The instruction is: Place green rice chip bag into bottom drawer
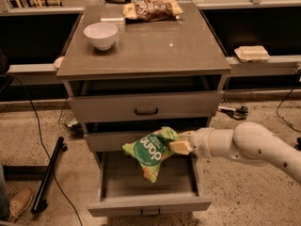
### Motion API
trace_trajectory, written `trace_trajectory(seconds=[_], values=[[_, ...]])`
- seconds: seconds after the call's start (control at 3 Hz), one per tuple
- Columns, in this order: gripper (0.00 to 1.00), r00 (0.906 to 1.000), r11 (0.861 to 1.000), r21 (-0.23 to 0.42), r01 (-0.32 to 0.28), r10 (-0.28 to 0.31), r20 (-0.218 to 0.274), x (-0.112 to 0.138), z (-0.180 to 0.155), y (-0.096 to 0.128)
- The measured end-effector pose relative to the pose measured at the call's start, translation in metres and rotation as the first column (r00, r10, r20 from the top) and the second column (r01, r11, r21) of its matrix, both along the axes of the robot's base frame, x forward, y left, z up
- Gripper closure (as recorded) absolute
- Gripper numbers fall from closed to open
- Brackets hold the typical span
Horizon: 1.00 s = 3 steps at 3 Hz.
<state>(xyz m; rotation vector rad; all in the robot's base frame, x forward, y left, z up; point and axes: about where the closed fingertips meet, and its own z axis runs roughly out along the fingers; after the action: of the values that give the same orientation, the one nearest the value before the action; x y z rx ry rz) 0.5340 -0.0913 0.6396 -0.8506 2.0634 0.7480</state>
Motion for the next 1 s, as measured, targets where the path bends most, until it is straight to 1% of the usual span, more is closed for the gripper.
trace_trajectory(seconds=[0.33, 0.67, 1.0], values=[[1.00, 0.9983, 1.000, 0.011, 0.008, -0.007, -0.058, -0.003, -0.047, 0.003], [1.00, 0.9979, 1.000, 0.014, 0.010, -0.009, -0.064, -0.003, -0.049, 0.004], [1.00, 0.9901, 0.998, -0.013, 0.062, -0.063, -0.126, 0.001, -0.095, 0.000]])
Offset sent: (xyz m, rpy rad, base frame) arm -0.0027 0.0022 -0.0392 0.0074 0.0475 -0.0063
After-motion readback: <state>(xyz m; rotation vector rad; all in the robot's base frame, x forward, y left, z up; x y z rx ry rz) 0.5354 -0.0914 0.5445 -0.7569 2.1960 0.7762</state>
